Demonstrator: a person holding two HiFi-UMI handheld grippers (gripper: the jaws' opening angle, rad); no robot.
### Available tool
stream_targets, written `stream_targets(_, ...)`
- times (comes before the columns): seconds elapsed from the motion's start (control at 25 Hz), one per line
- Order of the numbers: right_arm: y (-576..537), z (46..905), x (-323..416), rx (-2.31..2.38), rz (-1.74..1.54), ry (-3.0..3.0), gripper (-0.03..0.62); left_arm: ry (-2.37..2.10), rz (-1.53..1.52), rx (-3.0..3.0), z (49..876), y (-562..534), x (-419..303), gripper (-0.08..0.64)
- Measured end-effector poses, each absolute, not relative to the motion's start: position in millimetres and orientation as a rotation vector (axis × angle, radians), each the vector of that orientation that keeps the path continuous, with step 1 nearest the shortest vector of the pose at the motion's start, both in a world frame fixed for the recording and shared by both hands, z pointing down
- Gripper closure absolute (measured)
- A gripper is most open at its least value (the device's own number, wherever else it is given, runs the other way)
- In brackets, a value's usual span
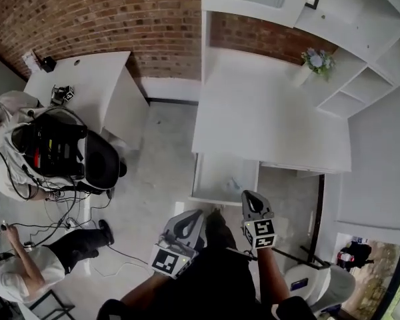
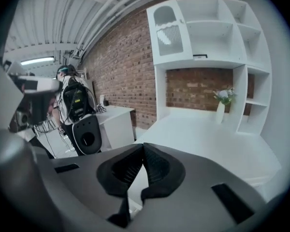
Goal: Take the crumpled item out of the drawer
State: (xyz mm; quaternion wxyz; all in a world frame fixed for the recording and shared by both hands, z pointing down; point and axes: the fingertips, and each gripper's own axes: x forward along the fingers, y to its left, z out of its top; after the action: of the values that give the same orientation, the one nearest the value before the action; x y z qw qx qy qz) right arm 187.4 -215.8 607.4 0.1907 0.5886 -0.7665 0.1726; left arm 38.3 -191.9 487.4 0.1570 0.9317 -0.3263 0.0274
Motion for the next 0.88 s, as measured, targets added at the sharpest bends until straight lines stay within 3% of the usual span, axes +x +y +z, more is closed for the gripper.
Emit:
stream_targets(0.24, -255.4, 734.8, 207.2, 1.411, 0.649, -2.013, 0.577, -0.977, 0.098, 2.627, 494.3, -239.7, 63.8, 0.535)
stream_targets(0.44, -268.7, 836.6, 221.6, 1.226, 0.798, -1.900, 0.465, -1.002, 0.146, 2.578, 510.9, -269.4, 82.8, 0.535)
stream_targets(0.88, -276.2, 991.1, 230.7, 0.952, 1.016, -1.690, 0.396, -1.038, 0.219, 2.492, 551.1, -311.0, 102.8, 0.535)
